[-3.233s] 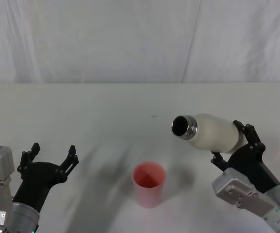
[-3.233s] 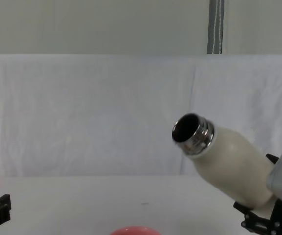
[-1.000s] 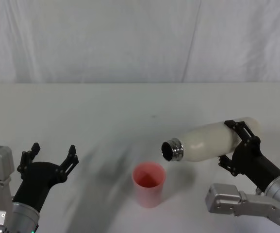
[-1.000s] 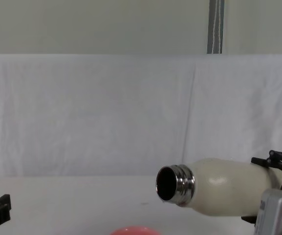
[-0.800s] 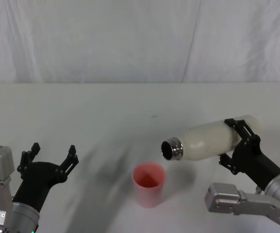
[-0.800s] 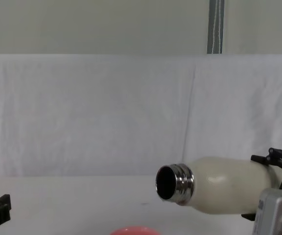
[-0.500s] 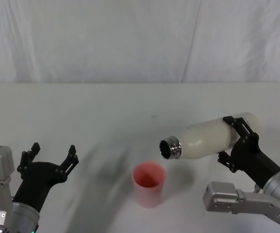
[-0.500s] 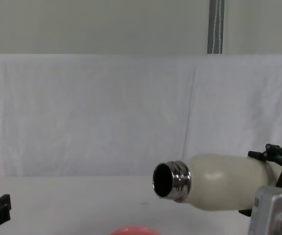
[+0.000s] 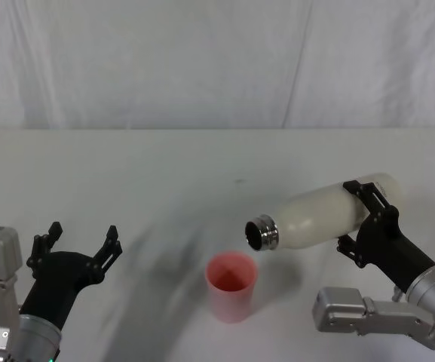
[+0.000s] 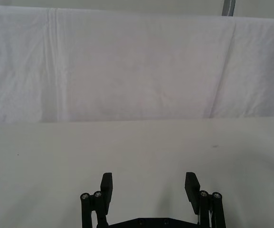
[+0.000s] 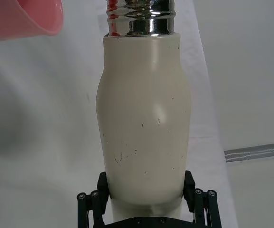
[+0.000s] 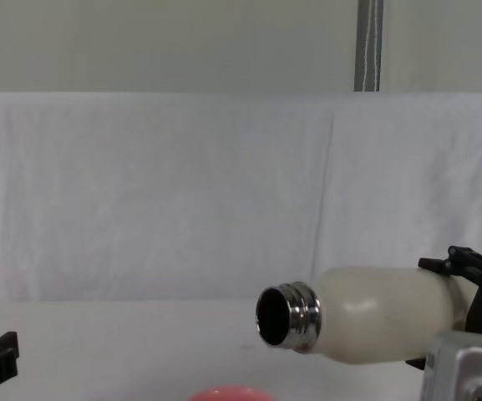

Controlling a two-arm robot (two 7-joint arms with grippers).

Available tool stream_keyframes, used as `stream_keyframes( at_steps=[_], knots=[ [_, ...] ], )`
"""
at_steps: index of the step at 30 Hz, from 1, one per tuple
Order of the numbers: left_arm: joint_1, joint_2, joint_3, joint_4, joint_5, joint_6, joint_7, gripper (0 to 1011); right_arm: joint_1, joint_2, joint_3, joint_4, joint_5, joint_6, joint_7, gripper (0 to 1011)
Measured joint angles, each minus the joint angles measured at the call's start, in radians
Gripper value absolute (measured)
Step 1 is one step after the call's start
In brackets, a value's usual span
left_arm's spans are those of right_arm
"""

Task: Grasp the thermos with one hand and pour water into the cup lid.

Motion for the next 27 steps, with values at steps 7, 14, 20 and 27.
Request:
stream_keyframes(
  at_steps=[7,14,20,27],
  knots=[
    [0.0,0.0,0.0,0.0,0.0,0.0,0.0,1001,0.003,0.002,-0.011,0.005,-0.015,0.001,-0.008,949],
    [0.0,0.0,0.0,0.0,0.0,0.0,0.0,1001,0.007,0.003,-0.02,0.01,-0.025,0.001,-0.013,949],
    [0.0,0.0,0.0,0.0,0.0,0.0,0.0,1001,0.017,0.002,-0.03,0.019,-0.031,-0.001,-0.013,949],
    [0.0,0.0,0.0,0.0,0.0,0.0,0.0,1001,0.028,0.002,-0.04,0.029,-0.035,-0.004,-0.013,949]
  ],
)
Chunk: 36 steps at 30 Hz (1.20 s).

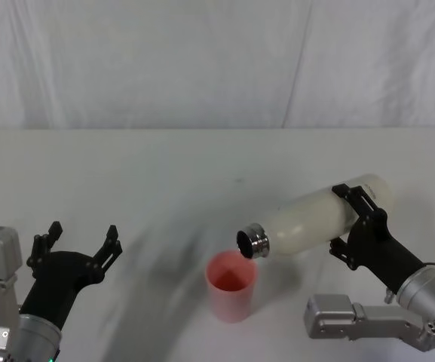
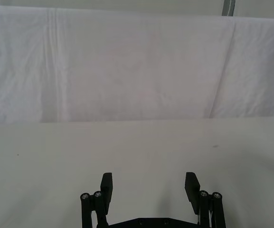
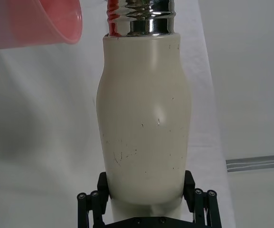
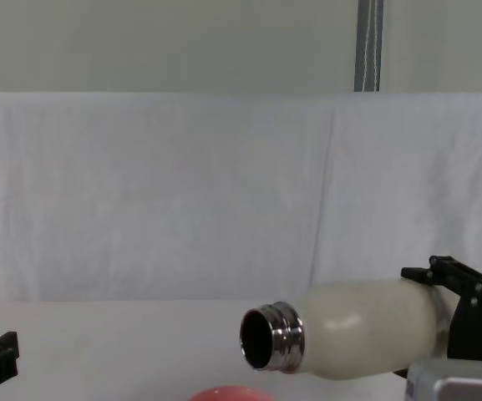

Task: Grasp the thermos with one hand and pour water into the cup lid.

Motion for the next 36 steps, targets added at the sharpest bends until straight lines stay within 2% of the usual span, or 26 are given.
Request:
stream_keyframes(
  at_steps=[36],
  knots=[
    [0.0,0.0,0.0,0.0,0.0,0.0,0.0,1001,0.015,0.006,-0.012,0.0,-0.008,0.005,0.001,949]
  ],
)
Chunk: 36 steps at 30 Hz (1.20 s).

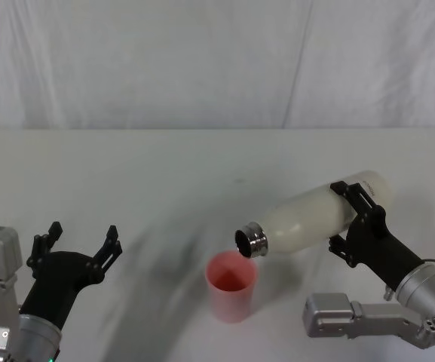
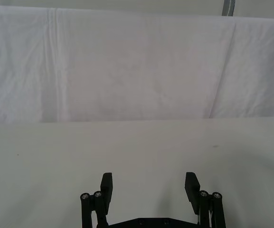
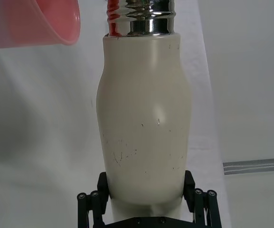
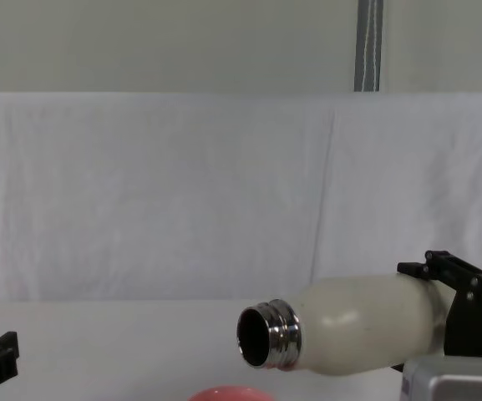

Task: Grasp the thermos with one hand and pour water into the cup lid.

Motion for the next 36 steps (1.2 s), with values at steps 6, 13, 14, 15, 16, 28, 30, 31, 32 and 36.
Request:
stream_keyframes(
  at_steps=[6,13,14,15,16,28,30,31,32,36],
  knots=[
    [0.0,0.0,0.0,0.0,0.0,0.0,0.0,1001,0.001,0.002,-0.003,0.0,-0.004,0.001,0.0,949],
    [0.0,0.0,0.0,0.0,0.0,0.0,0.0,1001,0.003,0.003,-0.006,-0.001,-0.008,0.003,0.0,949],
    [0.0,0.0,0.0,0.0,0.0,0.0,0.0,1001,0.003,0.003,-0.006,-0.001,-0.008,0.004,-0.001,949],
    [0.0,0.0,0.0,0.0,0.0,0.0,0.0,1001,0.003,0.003,-0.006,-0.001,-0.009,0.004,-0.001,949],
    [0.0,0.0,0.0,0.0,0.0,0.0,0.0,1001,0.004,0.003,-0.006,-0.001,-0.008,0.004,-0.001,949],
    [0.0,0.0,0.0,0.0,0.0,0.0,0.0,1001,0.009,0.004,-0.006,-0.001,-0.008,0.002,-0.002,949],
    [0.0,0.0,0.0,0.0,0.0,0.0,0.0,1001,0.01,0.005,-0.005,0.0,-0.008,0.001,-0.002,949],
    [0.0,0.0,0.0,0.0,0.0,0.0,0.0,1001,0.011,0.005,-0.006,0.0,-0.008,0.001,-0.002,949],
    [0.0,0.0,0.0,0.0,0.0,0.0,0.0,1001,0.012,0.005,-0.005,0.001,-0.008,0.001,-0.002,949],
    [0.0,0.0,0.0,0.0,0.0,0.0,0.0,1001,0.013,0.004,-0.006,0.002,-0.007,0.0,0.0,949]
  ],
)
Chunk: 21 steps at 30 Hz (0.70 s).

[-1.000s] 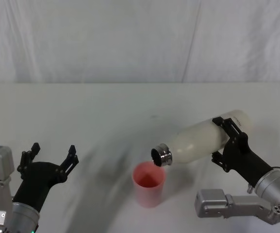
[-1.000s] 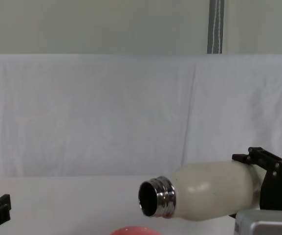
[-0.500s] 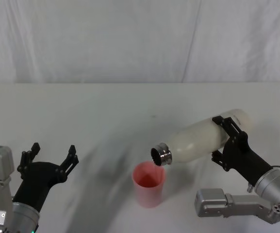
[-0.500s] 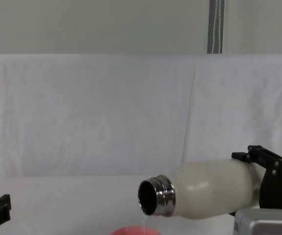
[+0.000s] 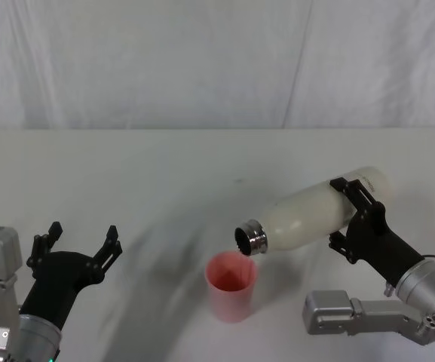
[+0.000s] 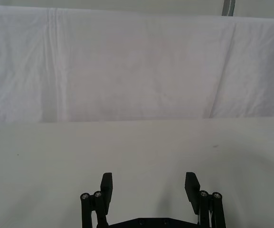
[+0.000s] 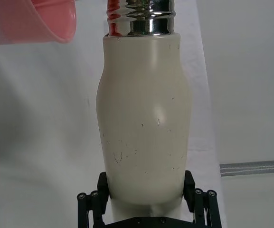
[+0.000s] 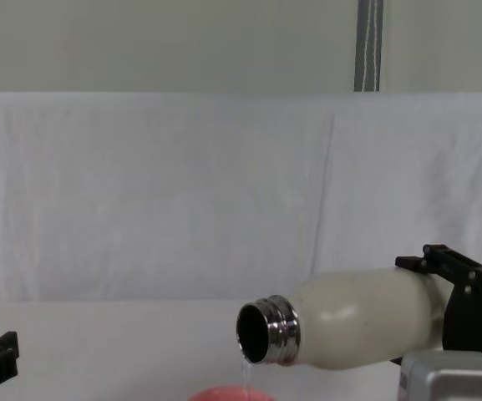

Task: Grasp the thermos with one hand and pour water into the cup lid.

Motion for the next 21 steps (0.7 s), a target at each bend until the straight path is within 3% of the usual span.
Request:
stream_keyframes(
  at_steps=[21],
  knots=[
    [0.0,0.0,0.0,0.0,0.0,0.0,0.0,1001,-0.007,-0.001,0.0,0.001,0.002,0.002,-0.003,949]
  ],
)
